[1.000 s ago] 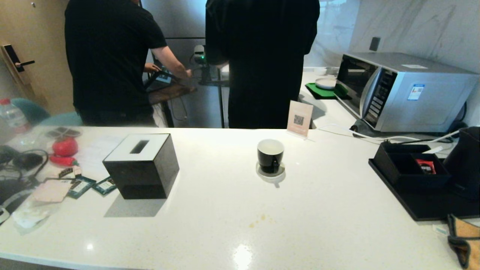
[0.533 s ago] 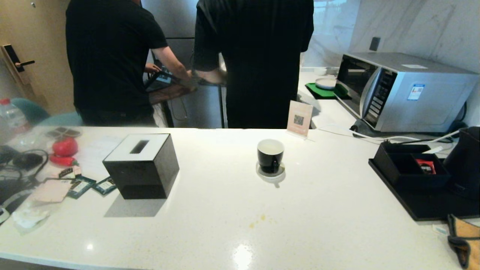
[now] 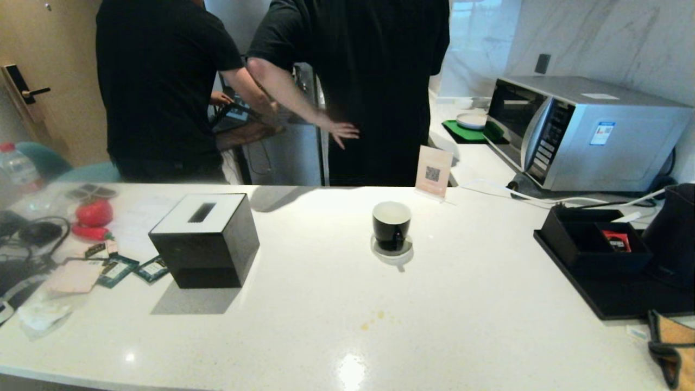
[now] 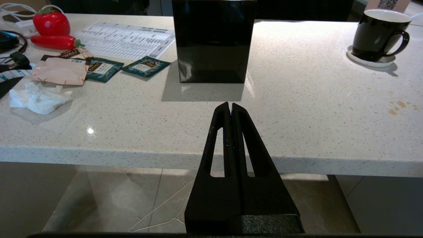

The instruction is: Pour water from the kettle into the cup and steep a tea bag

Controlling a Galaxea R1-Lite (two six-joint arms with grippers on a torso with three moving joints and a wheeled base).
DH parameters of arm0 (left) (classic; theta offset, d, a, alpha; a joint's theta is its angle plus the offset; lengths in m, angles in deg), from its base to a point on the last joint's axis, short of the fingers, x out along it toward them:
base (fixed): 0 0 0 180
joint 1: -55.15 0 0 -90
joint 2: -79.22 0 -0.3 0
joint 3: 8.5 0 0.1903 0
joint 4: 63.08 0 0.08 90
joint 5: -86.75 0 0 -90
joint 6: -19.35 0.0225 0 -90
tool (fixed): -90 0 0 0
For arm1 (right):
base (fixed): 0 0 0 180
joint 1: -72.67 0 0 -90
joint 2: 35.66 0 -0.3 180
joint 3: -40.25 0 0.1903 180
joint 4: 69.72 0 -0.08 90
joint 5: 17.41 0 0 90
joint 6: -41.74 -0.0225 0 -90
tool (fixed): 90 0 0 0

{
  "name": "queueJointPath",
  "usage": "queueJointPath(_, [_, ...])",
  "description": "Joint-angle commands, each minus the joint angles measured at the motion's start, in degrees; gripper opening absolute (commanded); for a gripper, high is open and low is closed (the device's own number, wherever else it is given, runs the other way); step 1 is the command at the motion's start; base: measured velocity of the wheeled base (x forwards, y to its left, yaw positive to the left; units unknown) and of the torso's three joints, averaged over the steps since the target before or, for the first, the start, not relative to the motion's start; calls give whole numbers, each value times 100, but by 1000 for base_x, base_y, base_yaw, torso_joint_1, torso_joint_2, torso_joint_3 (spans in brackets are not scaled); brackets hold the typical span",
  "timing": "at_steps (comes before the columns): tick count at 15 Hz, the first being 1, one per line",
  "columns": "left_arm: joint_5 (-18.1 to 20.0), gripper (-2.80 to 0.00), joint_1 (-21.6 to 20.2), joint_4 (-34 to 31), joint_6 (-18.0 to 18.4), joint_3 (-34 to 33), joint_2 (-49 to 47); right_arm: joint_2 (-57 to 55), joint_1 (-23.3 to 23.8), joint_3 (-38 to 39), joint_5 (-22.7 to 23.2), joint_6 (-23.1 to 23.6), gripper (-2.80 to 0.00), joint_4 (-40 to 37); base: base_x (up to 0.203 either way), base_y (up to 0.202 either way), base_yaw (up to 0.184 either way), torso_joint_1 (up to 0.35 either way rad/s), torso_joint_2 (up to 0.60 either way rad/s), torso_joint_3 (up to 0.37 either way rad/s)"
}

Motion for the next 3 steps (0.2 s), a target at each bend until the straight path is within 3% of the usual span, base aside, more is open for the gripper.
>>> queueJointPath(1, [2, -280, 0, 2, -4, 0, -4, 0, -1, -4, 2, 5, -280, -1, 0, 0, 0, 0, 0, 0])
queueJointPath(3, [2, -280, 0, 2, -4, 0, -4, -4, -1, 5, 2, -4, -280, -1, 0, 0, 0, 0, 0, 0])
